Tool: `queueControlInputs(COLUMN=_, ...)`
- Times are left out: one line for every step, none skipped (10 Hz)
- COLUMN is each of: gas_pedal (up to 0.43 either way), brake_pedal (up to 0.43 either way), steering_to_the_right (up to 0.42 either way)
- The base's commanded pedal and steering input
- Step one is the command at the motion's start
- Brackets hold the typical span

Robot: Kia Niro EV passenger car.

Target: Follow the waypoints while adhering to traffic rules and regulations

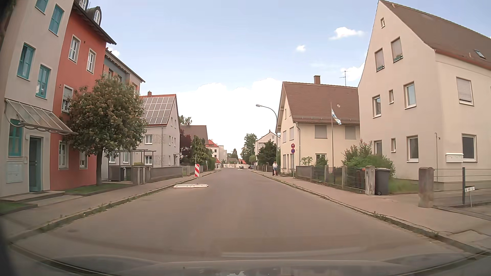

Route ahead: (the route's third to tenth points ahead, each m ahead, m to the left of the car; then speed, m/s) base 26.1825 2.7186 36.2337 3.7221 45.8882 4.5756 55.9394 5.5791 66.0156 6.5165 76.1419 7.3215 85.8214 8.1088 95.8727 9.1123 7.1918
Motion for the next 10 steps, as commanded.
queueControlInputs(gas_pedal=0.11, brake_pedal=0.018, steering_to_the_right=0.012)
queueControlInputs(gas_pedal=0.11, brake_pedal=0.018, steering_to_the_right=0.008)
queueControlInputs(gas_pedal=0.11, brake_pedal=0.018, steering_to_the_right=0.002)
queueControlInputs(gas_pedal=0.118, brake_pedal=0.018, steering_to_the_right=-0.003)
queueControlInputs(gas_pedal=0.118, brake_pedal=0.018, steering_to_the_right=-0.004)
queueControlInputs(gas_pedal=0.118, brake_pedal=0.018, steering_to_the_right=-0.005)
queueControlInputs(gas_pedal=0.118, brake_pedal=0.018, steering_to_the_right=-0.006)
queueControlInputs(gas_pedal=0.118, brake_pedal=0.018, steering_to_the_right=-0.01)
queueControlInputs(gas_pedal=0.118, brake_pedal=0.018, steering_to_the_right=-0.016)
queueControlInputs(gas_pedal=0.118, brake_pedal=0.018, steering_to_the_right=-0.019)
